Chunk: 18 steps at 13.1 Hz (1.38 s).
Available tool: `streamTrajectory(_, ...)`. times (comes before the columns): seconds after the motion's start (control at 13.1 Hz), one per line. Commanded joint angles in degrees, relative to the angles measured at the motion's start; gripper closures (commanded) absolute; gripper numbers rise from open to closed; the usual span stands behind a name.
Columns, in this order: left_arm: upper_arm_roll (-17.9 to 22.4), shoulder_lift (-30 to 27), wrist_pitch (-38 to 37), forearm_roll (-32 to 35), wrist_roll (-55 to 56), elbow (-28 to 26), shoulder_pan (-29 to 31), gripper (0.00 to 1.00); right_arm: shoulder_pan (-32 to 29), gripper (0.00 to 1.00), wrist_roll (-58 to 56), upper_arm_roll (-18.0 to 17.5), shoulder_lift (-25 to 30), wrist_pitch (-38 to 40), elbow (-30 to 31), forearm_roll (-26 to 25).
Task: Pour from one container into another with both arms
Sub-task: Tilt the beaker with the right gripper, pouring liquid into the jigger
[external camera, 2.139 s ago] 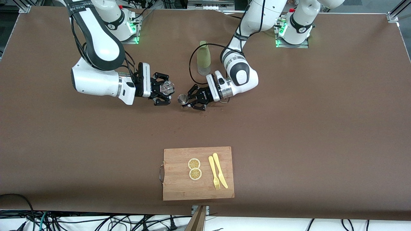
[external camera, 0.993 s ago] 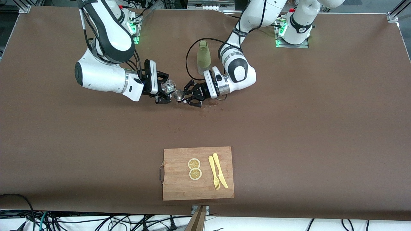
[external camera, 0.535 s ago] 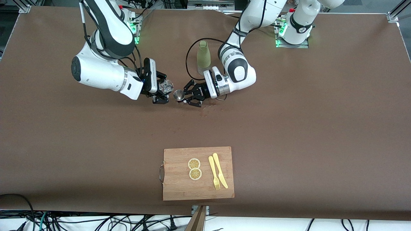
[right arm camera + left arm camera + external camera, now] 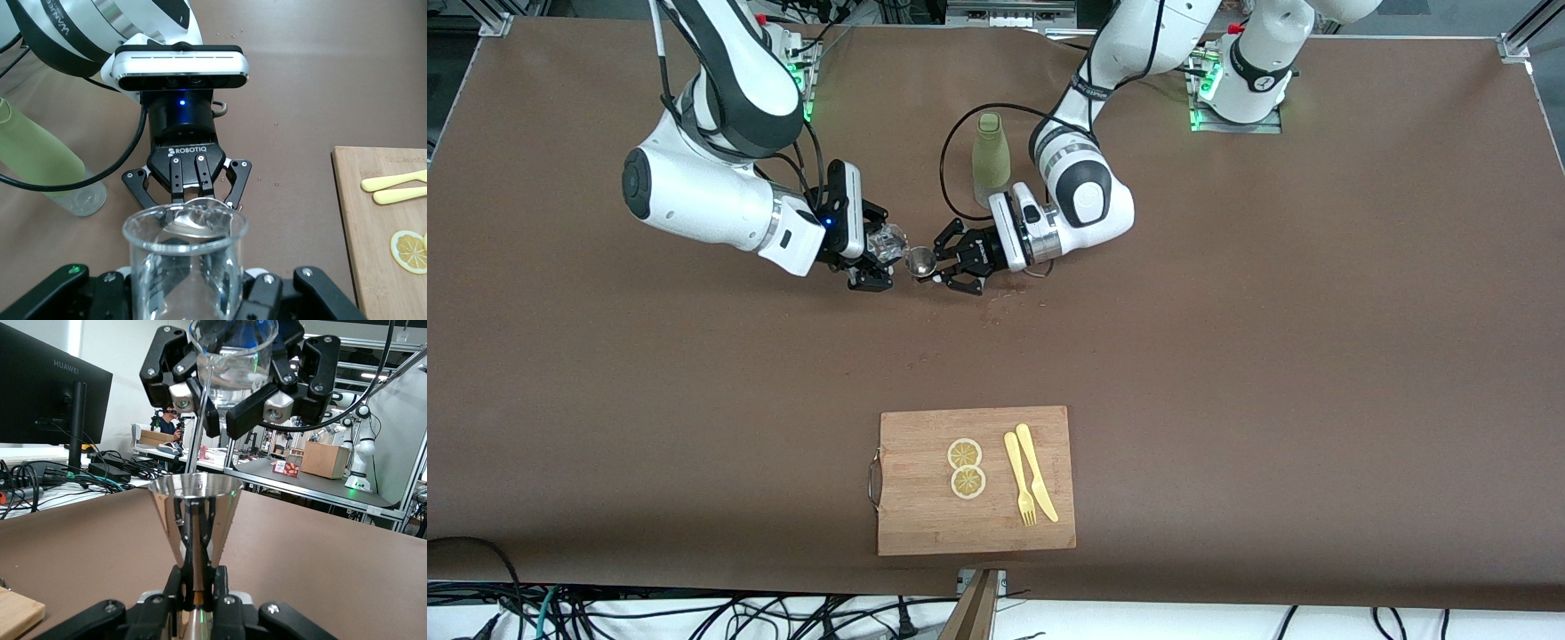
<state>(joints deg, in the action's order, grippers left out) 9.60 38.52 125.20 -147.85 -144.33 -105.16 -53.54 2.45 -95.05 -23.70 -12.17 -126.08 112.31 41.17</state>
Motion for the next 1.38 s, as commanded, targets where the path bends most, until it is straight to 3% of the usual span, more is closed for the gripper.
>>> streamTrajectory(0.0,-1.1,-1.7,0.8,-7.3,-2.4,-1.0,0.4,1.0,0.7,0.96,2.1,-0.5,0.9,-0.7,-0.1,-1.4)
streamTrajectory(0.84,-1.5,-1.7,2.1,-8.7,-2.3,-0.4,0.4,1.0,0.8,0.96,2.3,-0.7,0.9,-0.9,-0.1,-1.6)
streamTrajectory(1.3,-1.8,-2.0,2.1,-8.7,-2.3,-0.4,0.6,1.0,0.7,0.96,2.1,-0.7,0.8,-0.9,-0.1,0.7)
